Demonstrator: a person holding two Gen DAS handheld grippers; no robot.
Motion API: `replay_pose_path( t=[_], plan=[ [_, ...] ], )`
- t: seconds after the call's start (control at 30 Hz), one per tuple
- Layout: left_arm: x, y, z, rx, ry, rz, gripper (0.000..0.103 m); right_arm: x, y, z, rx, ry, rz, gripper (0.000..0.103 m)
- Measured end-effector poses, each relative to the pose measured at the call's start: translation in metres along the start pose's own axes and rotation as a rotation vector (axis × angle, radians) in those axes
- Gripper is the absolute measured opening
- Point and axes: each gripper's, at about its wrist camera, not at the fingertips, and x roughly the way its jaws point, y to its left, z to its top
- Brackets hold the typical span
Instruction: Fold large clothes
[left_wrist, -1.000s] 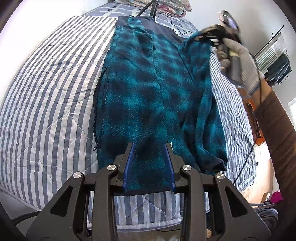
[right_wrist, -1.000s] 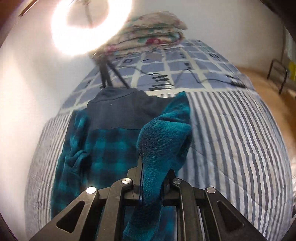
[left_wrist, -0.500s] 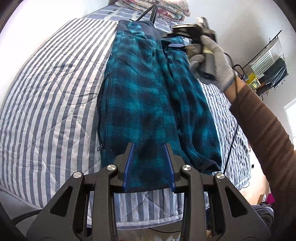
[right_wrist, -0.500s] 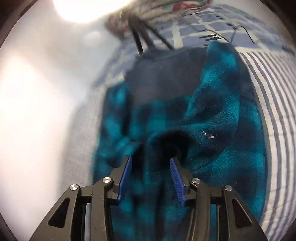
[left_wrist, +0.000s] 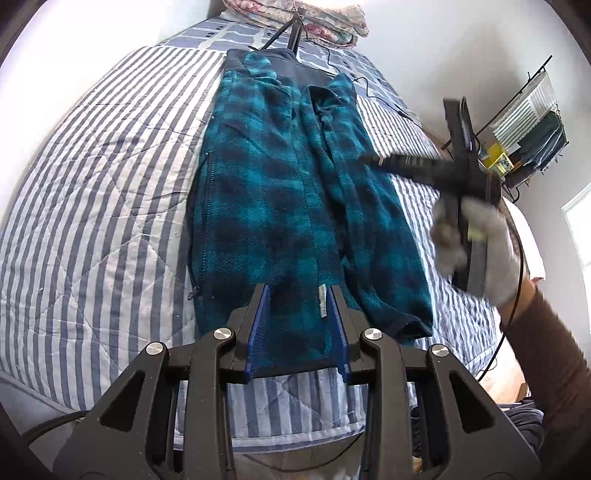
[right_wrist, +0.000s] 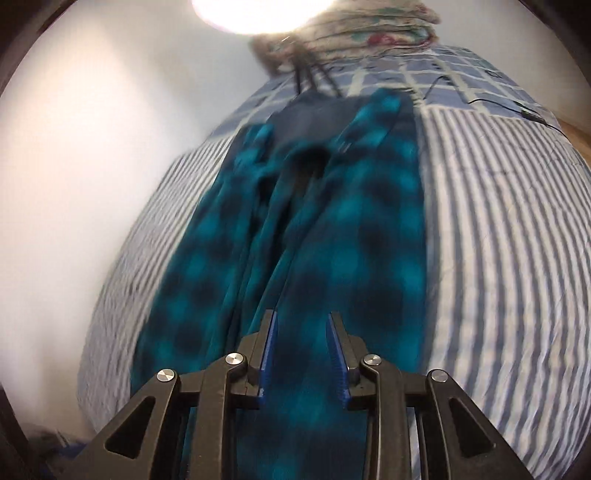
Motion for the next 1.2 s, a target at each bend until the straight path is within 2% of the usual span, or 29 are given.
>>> replay_pose_path(
  t=[0.1, 0.2, 0.27, 0.37, 0.5, 0.57, 0.67, 0.8, 0.9, 1.0, 1.07, 1.13, 1.2],
  plan=[
    [0.002, 0.006, 0.001, -0.009, -0.005, 0.013, 0.031, 0.022, 0.022, -0.017, -0.084, 0.045, -0.052, 0.029],
    [0.002, 0.011, 0.001, -0.017, -0.010, 0.023, 0.031, 0.043, 0.025, -0.027, -0.076, 0.074, -0.094, 0.030],
    [0.000, 0.013, 0.001, -0.015, -0.015, 0.015, 0.031, 0.037, 0.023, -0.025, -0.051, 0.077, -0.091, 0.030],
    [-0.006, 0.017, 0.000, -0.008, -0.031, 0.020, 0.031, 0.007, 0.017, -0.029, 0.015, 0.051, -0.039, 0.029],
    [-0.012, 0.032, -0.002, -0.041, -0.048, 0.018, 0.031, -0.050, 0.015, -0.053, 0.008, -0.001, -0.040, 0.029],
    [-0.014, 0.040, -0.003, -0.061, -0.048, 0.020, 0.031, -0.077, 0.014, -0.077, 0.021, -0.007, -0.029, 0.030],
    [-0.016, 0.047, -0.006, -0.086, -0.043, 0.008, 0.031, -0.095, 0.027, -0.114, 0.000, 0.007, -0.010, 0.030],
    [-0.012, 0.053, -0.008, -0.107, -0.035, -0.002, 0.031, -0.081, 0.053, -0.150, -0.026, 0.048, 0.012, 0.030],
    [-0.008, 0.053, -0.009, -0.112, -0.036, 0.005, 0.031, -0.049, 0.069, -0.172, -0.031, 0.107, 0.045, 0.030],
    [-0.001, 0.056, -0.010, -0.109, -0.021, -0.001, 0.031, -0.032, 0.088, -0.186, -0.125, 0.116, -0.035, 0.032],
    [0.002, 0.062, -0.012, -0.131, -0.007, -0.016, 0.032, -0.039, 0.090, -0.183, -0.126, 0.124, -0.025, 0.032],
    [0.008, 0.071, -0.013, -0.162, 0.016, -0.051, 0.050, -0.058, 0.090, -0.180, -0.132, 0.104, 0.016, 0.033],
    [0.013, 0.080, -0.014, -0.199, 0.036, -0.087, 0.055, -0.084, 0.085, -0.177, -0.143, 0.056, 0.033, 0.043]
  ],
)
